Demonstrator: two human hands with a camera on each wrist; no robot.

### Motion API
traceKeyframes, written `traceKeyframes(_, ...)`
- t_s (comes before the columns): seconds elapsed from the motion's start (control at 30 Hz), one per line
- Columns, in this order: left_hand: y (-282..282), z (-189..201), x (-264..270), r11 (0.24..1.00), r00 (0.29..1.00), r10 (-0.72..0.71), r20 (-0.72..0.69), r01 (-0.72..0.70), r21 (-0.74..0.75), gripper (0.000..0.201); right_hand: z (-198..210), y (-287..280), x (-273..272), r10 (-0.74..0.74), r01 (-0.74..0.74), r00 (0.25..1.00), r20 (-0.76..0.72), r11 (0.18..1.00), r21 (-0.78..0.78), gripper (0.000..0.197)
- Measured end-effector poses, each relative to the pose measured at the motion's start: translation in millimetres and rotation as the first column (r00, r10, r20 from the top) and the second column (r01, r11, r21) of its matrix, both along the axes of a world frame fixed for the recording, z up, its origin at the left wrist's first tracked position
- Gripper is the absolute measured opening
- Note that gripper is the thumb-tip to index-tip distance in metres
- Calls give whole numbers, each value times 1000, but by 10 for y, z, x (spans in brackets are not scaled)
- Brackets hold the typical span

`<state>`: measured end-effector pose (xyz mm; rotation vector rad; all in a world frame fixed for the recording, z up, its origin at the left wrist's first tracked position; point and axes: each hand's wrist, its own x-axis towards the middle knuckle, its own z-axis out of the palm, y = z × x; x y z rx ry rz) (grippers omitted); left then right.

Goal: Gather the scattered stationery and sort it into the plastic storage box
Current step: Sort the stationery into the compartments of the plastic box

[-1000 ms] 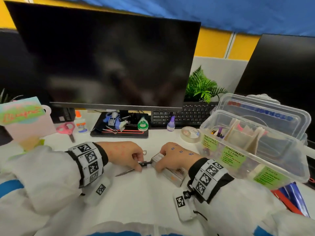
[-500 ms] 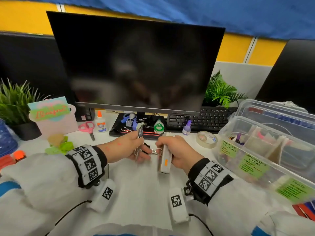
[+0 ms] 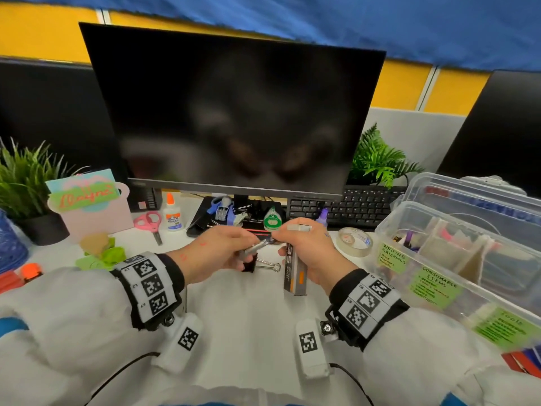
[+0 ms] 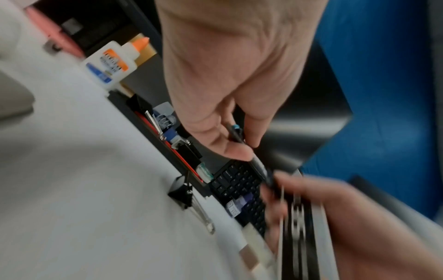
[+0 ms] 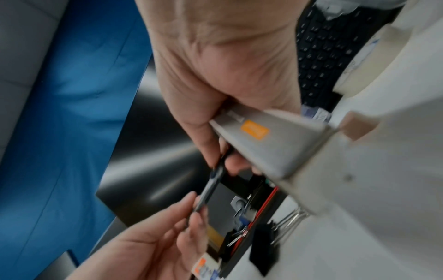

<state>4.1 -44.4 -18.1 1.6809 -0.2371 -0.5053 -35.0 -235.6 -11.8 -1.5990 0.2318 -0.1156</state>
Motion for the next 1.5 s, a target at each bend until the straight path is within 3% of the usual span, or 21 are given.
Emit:
traceKeyframes(0.1,-19,-9,88,981,989,145,-35,-148,-124,15,-29,-126,-71,77,-85,990,-119,995,-61,11)
traceKeyframes(0.23,-188,-34,95,985,988,118,-102,-129,-113,19,-33,-89,-223,228,-254,935,-273,965,-65,18)
traceKeyframes(0.37,-357,-120,106,977,977,212,-8,-211,27,15,-84,-147,-91,64,-170,922,-381,952,-253,28)
traceKeyframes(0.47,-329,-176,219,914,946,295,133,-320,248,26,-182,-281,89,-102,-124,914,-393,852,-508,46)
traceKeyframes(0.57,-271,-186,295,880,956,225,189,-282,383,29,-266,-448,198,-217,-93,912,-348,717,-691,55)
traceKeyframes(0.7,-241,-233,356,768,974,12,226,-153,622,64,-281,-504,170,-113,-261,892,-438,664,-701,44)
traceKeyframes(0.87,-296,-296,308,691,961,-173,216,-37,722,50,-284,-461,178,-101,-371,873,-476,496,-785,8)
traceKeyframes(0.9,-306,-294,292,689,957,-204,208,-10,724,50,-288,-468,169,-87,-370,879,-469,496,-786,6)
traceKeyframes(0.97,-308,-278,249,680,941,-278,192,52,732,51,-313,-497,163,-64,-369,875,-479,551,-748,20)
traceKeyframes(1.07,-317,-256,193,695,910,-348,226,89,714,52,-229,-514,109,-156,-260,882,-445,625,-736,11)
traceKeyframes(1.23,-404,-237,135,729,951,-269,153,97,677,46,-175,-526,-62,-120,-245,890,-440,688,-683,19)
traceKeyframes(1.33,-512,-262,95,817,967,-224,119,120,564,30,-88,-562,-299,-46,-216,896,-442,824,-523,10)
traceKeyframes(1.4,-619,-254,54,877,969,-208,132,125,465,16,-23,-614,-463,-4,-143,913,-408,933,-330,19)
traceKeyframes(1.5,-765,-204,-16,906,948,-288,137,224,358,13,14,-695,-598,-35,-37,926,-375,982,-183,22)
